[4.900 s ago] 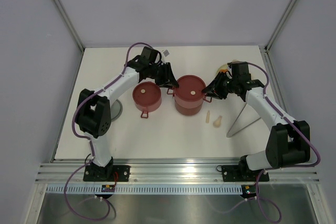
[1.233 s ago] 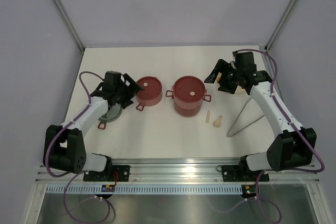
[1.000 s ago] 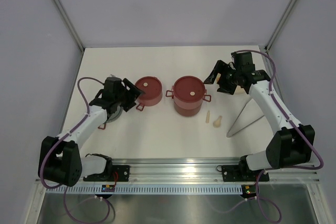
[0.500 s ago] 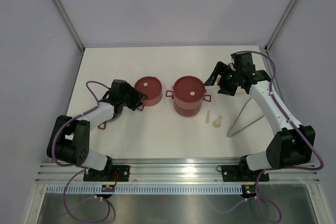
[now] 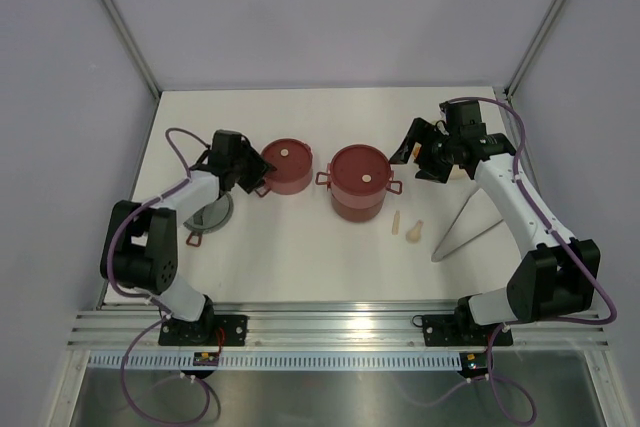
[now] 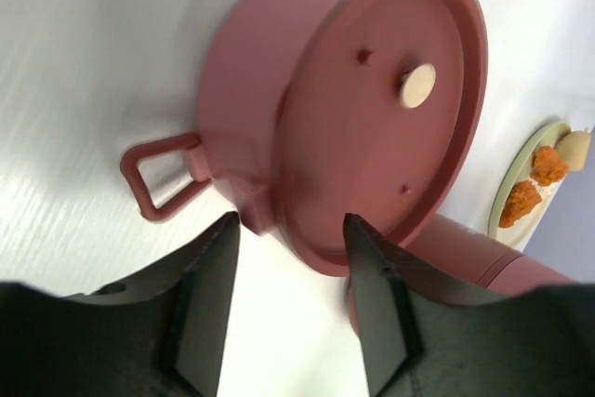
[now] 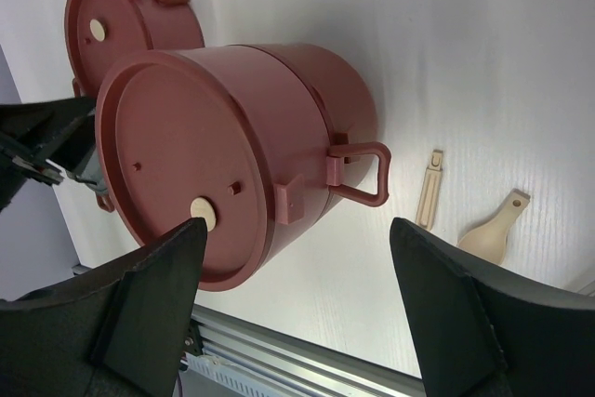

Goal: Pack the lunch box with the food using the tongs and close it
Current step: Pick up the packing box from the center of the board.

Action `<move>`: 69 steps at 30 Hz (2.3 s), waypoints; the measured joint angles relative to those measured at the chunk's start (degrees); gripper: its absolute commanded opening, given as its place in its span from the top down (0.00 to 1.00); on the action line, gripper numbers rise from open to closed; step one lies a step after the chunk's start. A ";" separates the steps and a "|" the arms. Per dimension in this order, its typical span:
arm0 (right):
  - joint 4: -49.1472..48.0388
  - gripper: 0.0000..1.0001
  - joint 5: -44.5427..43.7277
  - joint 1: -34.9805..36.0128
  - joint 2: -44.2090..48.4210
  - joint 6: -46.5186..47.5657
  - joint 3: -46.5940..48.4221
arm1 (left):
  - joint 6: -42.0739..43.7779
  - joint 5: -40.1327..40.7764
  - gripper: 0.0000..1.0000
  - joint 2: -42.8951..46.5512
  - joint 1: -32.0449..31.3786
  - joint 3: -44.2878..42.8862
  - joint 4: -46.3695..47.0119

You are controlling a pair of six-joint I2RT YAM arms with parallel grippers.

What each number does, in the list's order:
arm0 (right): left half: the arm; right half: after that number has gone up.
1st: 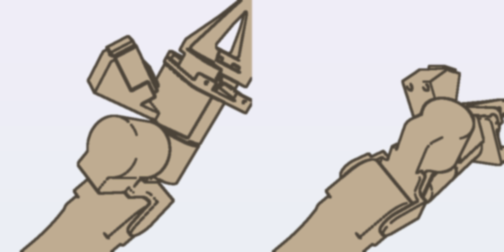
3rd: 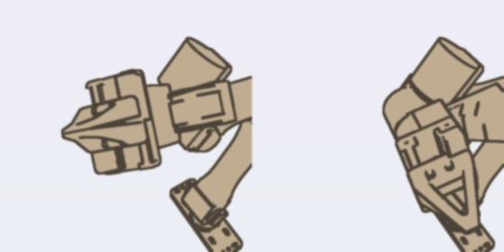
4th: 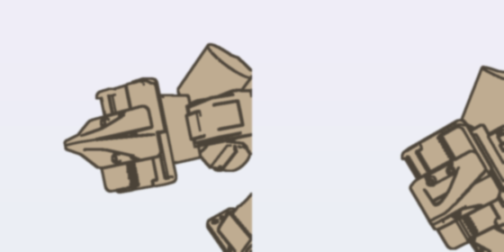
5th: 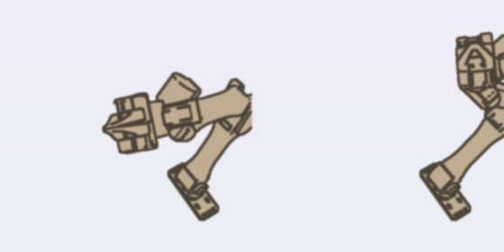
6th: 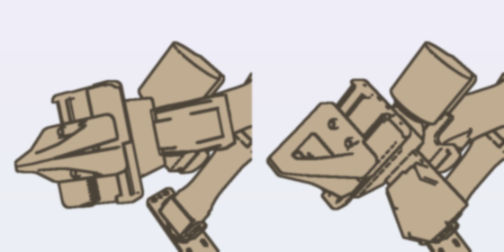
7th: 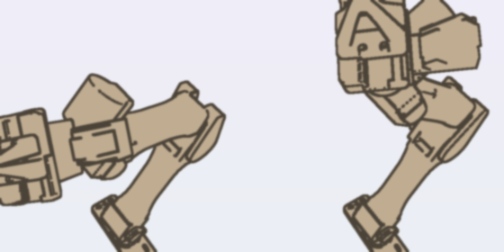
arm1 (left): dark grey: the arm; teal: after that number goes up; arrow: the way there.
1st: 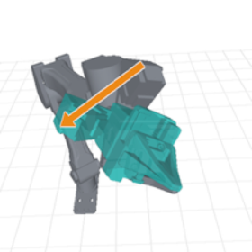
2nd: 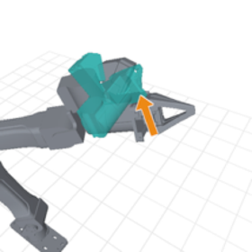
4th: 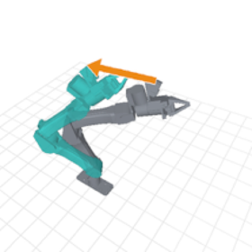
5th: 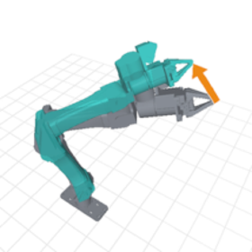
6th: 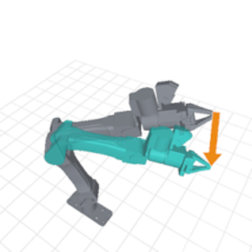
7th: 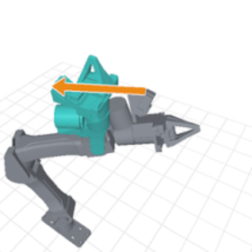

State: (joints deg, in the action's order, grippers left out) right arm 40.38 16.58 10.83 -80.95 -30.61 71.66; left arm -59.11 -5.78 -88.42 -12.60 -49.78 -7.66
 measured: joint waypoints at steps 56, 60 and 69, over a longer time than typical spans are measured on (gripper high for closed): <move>-14.45 0.18 22.71 -1.81 -58.73 -7.43 53.02 | 23.30 -17.09 0.39 -31.82 1.73 -38.86 -9.44; -14.47 0.21 23.67 -0.85 -62.82 -7.45 56.13 | 23.58 -17.68 0.39 -32.61 1.73 -40.19 -9.94; -13.99 0.20 26.38 2.58 -69.02 -8.11 61.16 | 23.74 -18.47 0.39 -32.63 1.88 -40.54 -10.36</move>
State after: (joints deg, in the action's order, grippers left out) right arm 26.39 42.96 13.41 -149.97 -38.72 132.81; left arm -35.38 -24.25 -121.05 -10.72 -90.32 -18.02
